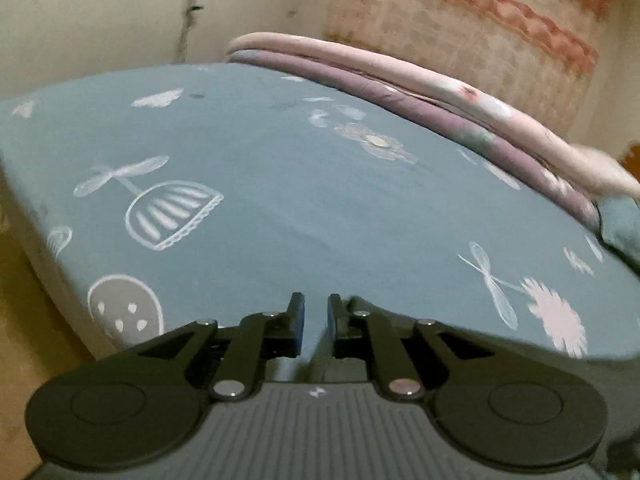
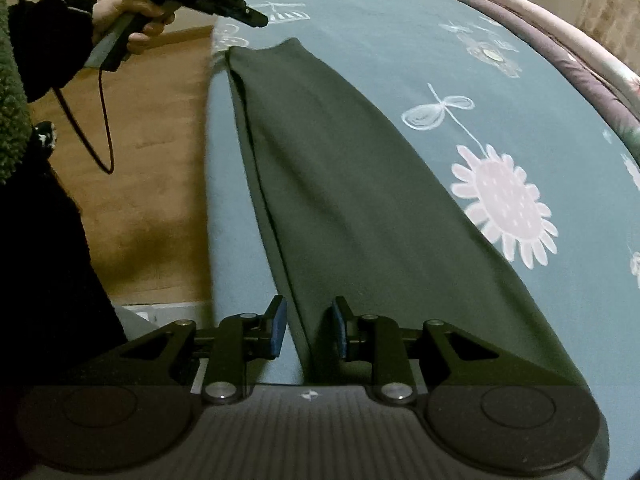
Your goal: Fold clothes
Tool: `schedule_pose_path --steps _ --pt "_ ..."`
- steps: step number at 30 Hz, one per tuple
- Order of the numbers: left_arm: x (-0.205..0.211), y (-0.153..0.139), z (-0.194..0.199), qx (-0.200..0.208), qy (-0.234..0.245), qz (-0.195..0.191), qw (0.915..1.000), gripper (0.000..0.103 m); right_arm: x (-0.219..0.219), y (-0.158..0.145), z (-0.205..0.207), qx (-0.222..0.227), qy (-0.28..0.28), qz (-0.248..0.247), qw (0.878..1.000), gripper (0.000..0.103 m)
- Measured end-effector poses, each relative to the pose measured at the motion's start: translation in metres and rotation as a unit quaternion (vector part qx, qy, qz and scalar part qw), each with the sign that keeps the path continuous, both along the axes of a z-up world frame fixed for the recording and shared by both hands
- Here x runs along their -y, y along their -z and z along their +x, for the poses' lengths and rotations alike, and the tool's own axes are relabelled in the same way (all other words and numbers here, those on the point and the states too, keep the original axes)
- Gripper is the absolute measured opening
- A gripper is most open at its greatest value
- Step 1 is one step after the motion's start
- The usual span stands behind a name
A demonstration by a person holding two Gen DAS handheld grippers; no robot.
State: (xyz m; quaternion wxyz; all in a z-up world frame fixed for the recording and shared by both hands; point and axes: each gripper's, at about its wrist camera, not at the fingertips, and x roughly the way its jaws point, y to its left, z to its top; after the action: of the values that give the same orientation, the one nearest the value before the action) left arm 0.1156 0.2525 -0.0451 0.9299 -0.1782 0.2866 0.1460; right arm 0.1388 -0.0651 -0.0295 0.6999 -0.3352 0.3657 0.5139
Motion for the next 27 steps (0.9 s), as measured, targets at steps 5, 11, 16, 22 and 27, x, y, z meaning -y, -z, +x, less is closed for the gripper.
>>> schedule_pose_path --steps 5,11,16,22,27 --pt "0.057 -0.003 0.020 0.006 0.144 -0.004 0.9896 0.038 -0.010 0.012 -0.002 0.023 -0.029 -0.010 0.999 0.024" --pt "0.107 0.003 0.040 -0.003 0.248 -0.010 0.9687 0.040 -0.010 0.005 0.001 -0.001 -0.032 -0.011 0.999 0.002" --pt "0.127 0.015 0.044 -0.020 0.312 -0.018 0.9499 0.046 -0.001 0.007 0.007 -0.057 -0.005 0.009 0.998 0.003" --pt "0.125 0.033 0.043 -0.072 0.327 0.003 0.9422 0.048 0.007 -0.009 0.013 -0.042 0.046 0.035 0.997 0.020" --pt "0.092 0.028 0.039 -0.099 0.283 0.010 0.9538 0.047 0.044 -0.015 0.048 -0.027 0.178 0.059 0.982 0.037"
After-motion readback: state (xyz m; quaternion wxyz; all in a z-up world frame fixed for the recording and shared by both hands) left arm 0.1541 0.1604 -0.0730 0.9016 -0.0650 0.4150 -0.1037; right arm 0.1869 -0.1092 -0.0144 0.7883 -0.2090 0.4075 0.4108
